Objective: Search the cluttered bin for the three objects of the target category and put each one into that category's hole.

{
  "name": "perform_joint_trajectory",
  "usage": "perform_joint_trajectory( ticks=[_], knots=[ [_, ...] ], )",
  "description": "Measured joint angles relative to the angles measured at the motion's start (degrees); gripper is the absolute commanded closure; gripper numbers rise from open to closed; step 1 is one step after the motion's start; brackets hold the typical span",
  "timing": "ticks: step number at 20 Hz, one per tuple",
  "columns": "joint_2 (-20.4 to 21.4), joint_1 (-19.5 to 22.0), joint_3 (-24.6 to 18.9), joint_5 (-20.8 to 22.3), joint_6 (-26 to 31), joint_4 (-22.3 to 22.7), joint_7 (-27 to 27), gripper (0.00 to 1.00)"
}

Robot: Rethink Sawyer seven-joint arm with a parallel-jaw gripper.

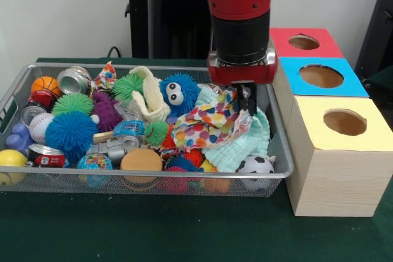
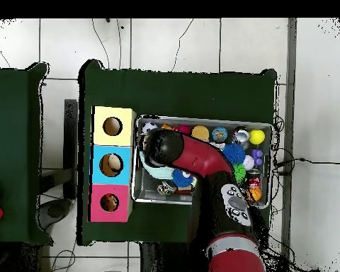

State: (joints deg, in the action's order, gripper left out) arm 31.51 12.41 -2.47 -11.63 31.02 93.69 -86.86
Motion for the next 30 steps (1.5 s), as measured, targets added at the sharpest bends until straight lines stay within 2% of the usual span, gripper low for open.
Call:
perform_joint_trajectory(
  ticks=[6, 12, 22, 30],
  knots=[
    [-0.38, -2.83, 1.17, -1.46, 0.08, -0.67, -3.04, 1.00],
    [-1.77, -6.11, 3.08, -2.76, 4.11, -4.60, -6.68, 1.00],
    [-3.99, -8.36, 5.54, -3.16, 20.36, -15.82, -12.89, 1.00],
    [-5.72, -8.62, 6.95, -3.22, 27.84, -24.14, -16.60, 1.00]
  ],
)
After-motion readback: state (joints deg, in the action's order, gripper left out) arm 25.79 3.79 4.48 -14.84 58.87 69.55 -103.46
